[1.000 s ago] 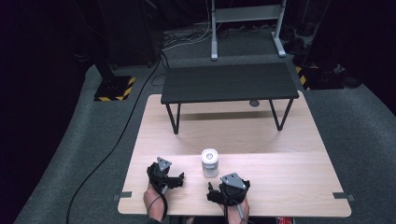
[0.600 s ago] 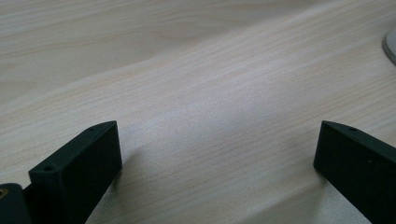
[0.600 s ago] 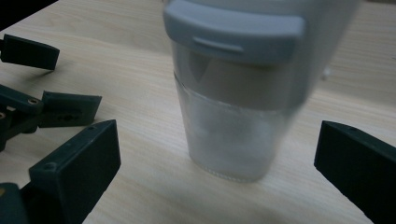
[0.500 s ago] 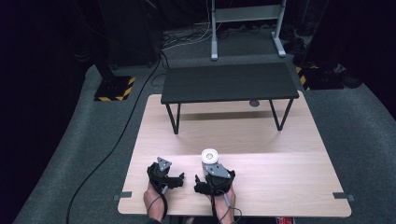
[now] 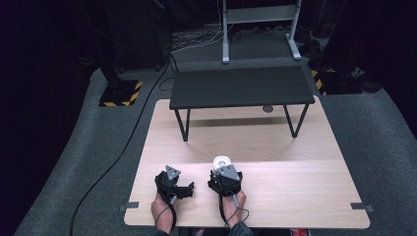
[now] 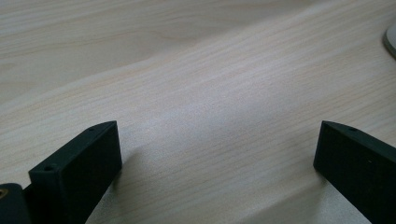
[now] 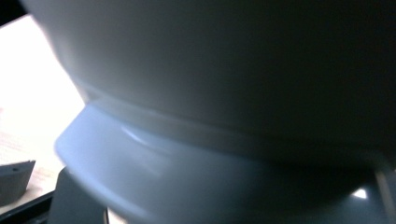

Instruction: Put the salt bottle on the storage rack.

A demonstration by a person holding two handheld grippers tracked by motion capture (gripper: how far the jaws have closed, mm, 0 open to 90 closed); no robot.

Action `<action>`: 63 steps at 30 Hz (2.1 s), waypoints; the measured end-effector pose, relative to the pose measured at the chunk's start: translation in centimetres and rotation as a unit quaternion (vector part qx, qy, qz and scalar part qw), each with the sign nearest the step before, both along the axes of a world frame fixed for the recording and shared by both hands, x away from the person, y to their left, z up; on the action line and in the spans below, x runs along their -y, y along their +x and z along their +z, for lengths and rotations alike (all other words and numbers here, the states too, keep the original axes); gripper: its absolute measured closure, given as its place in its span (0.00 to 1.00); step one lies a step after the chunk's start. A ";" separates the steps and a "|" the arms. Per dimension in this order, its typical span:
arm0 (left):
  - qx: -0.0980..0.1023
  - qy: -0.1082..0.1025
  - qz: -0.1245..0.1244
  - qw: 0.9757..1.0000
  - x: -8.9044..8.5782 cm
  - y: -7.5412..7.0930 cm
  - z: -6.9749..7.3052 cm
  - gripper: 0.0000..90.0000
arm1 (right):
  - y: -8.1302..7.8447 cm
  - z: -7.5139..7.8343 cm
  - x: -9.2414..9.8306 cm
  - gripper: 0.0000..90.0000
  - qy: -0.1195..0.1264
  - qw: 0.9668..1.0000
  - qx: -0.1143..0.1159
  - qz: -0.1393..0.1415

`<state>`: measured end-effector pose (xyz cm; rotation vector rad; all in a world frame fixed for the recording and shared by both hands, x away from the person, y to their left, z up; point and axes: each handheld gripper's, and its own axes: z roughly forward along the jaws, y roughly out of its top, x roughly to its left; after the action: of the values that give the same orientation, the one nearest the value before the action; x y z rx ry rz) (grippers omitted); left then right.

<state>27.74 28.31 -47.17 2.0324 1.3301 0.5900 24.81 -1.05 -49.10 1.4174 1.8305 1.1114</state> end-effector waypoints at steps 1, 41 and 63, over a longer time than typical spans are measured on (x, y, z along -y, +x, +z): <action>0.000 0.000 0.000 1.000 0.0 0.0 0.0 0.00 | 0.1 0.1 0.1 0.31 0.001 1.000 -0.002 0.002; -0.001 -0.001 0.000 1.000 0.0 0.0 0.0 0.00 | -0.4 2.2 6.9 0.31 0.008 0.999 -0.016 -0.027; 0.000 0.000 0.000 1.000 0.0 0.0 0.0 0.00 | -1.9 2.5 11.4 0.31 0.005 0.996 -0.010 -0.088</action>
<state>27.73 28.30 -47.18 2.0312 1.3306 0.5908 22.92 -12.49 -46.58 1.5663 1.6798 1.0219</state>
